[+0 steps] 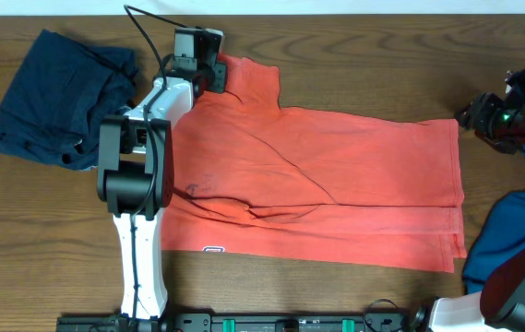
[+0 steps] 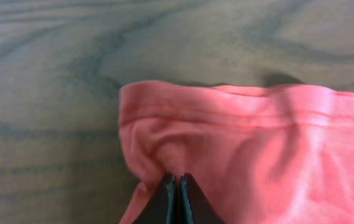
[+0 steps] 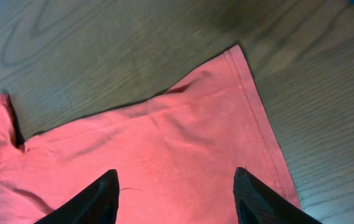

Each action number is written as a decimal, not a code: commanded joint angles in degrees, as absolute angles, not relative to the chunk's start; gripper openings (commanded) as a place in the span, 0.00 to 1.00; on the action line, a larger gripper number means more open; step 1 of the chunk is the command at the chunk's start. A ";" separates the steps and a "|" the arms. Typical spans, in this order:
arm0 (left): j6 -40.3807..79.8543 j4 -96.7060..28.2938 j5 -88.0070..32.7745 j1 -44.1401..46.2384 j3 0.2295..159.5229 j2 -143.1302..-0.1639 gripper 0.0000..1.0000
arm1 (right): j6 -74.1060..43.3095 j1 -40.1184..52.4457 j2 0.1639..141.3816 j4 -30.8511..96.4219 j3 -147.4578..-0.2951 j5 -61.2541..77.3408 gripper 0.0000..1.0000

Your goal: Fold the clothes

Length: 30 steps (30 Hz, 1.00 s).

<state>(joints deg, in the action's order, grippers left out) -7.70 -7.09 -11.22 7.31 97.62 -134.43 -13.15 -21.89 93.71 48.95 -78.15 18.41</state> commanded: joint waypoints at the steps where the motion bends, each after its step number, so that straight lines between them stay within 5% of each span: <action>1: -7.66 -8.97 -11.35 7.49 97.76 -129.05 0.06 | -12.60 -21.30 93.89 49.15 -77.89 18.44 0.57; 9: -6.22 -18.46 -17.50 7.60 97.76 -125.91 0.06 | -12.58 -21.30 93.89 50.87 -77.89 18.44 0.57; 19: -5.04 -44.42 -17.52 9.10 97.76 -123.72 0.06 | -12.58 -21.34 93.89 51.46 -77.89 18.41 0.58; 21: -5.04 -47.03 -17.50 9.34 97.76 -122.13 0.12 | -12.56 -21.34 93.89 51.42 -77.89 18.41 0.58; 25: -5.08 -45.30 -17.26 9.23 97.76 -116.81 0.40 | -12.58 -21.34 93.89 51.44 -77.89 18.41 0.59; 30: -5.08 -38.61 -14.44 9.19 97.76 -114.13 0.53 | -12.58 -21.34 93.89 51.44 -77.89 18.44 0.60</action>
<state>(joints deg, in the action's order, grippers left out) -4.84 -39.90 -16.19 9.32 97.34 -115.68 -13.15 -21.89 93.71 51.44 -78.04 18.41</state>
